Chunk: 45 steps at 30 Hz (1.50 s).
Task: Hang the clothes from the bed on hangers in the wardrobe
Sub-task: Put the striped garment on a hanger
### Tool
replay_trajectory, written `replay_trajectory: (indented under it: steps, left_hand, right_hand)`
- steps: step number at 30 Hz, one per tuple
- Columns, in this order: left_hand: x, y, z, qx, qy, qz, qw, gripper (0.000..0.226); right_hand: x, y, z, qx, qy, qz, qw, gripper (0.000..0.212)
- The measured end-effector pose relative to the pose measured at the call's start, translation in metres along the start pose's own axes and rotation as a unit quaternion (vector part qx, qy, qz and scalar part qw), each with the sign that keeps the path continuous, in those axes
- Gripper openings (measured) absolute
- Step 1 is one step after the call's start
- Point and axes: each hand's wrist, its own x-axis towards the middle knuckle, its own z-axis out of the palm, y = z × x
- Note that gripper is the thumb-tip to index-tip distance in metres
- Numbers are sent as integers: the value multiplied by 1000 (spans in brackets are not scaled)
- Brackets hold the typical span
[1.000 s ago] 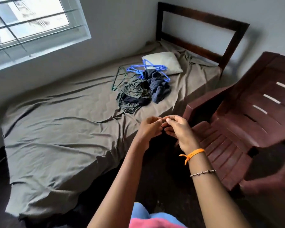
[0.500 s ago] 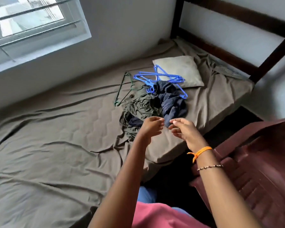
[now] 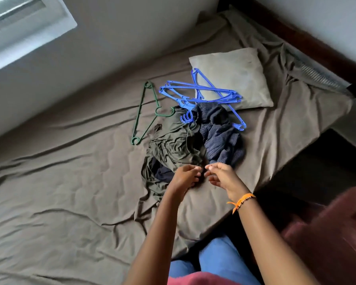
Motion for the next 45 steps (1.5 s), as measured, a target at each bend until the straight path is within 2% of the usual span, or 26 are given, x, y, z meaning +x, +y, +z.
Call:
replay_trajectory:
  steps: [3,8,11,13,15,16,19,21,23,26,28,29,31,33,34,35,36,37,38,39,40,42,43,45]
  left_hand:
    - [38,23,1,-15,24,-10,1000,24]
    - [97,40,8,-14,43,-51,998,21]
    - [121,36,13,-17,46,-88,995,17]
    - [133,31,14,-27,52,-107,993,19]
    - [139,29,15,-48,53,-125,990,24]
    - [139,28,16,-52,54,-133,988,26]
    - [140,27,16,-56,67,-147,985,27]
    - [141,28,16,-78,81,-157,981,24]
    - [141,34,16,-108,85,-159,978,30]
    - [136,47,19,-216,19,-142,966,45]
    - [129,58,19,-291,-44,-132,946,45]
    - [125,64,17,-296,-54,-138,944,41]
    - [117,71,15,-245,-53,-141,958,24]
    - [107,76,12,-129,-22,-86,988,8]
    - [100,81,9,-42,2,-29,999,8]
    - [92,88,7,52,13,35,998,13]
    - [80,98,5,149,10,100,984,16]
    - [67,110,3,249,1,160,955,18]
    - [52,122,3,346,-8,210,914,19]
    - [37,135,2,426,-15,251,869,19]
    - [23,146,3,477,-23,285,831,19]
    - [-5,164,7,534,-28,354,767,25]
    - [-19,172,8,553,-29,381,741,32]
    - [-40,188,4,573,-23,416,706,41]
  right_hand:
    - [57,-10,-5,-33,6,17,999,17]
    - [144,-11,-19,-97,60,53,992,31]
    - [184,-5,-27,-77,74,82,991,38]
    - [203,-2,-31,-61,53,100,992,48]
    - [212,-3,-32,6,42,120,992,54]
    - [210,-7,-32,48,43,127,990,49]
    - [195,-22,-34,170,66,74,981,6]
    - [178,-35,-38,243,71,29,967,12]
    - [157,-45,-42,294,28,35,955,10]
    - [112,-57,-46,244,-83,27,966,14]
    - [76,-62,-48,224,-190,5,956,22]
    - [59,-65,-48,206,-233,-1,950,27]
    - [38,-61,-47,113,-278,-6,954,27]
    - [29,-53,-50,-99,-276,-29,956,16]
    - [27,-51,-52,-229,-263,-44,936,7]
    - [25,-52,-55,-341,-233,-68,908,9]
    - [23,-57,-58,-404,-170,-105,893,12]
    - [15,-68,-59,-417,-87,-162,890,7]
    - [7,-82,-58,-409,13,-246,879,16]
    - [-4,-99,-56,-408,87,-331,846,34]
    - [-14,-115,-55,-407,109,-399,814,50]
    - [-39,-150,-52,-450,55,-474,755,69]
    - [-46,-163,-53,-477,28,-480,735,71]
    - [-52,-183,-60,-520,12,-456,722,73]
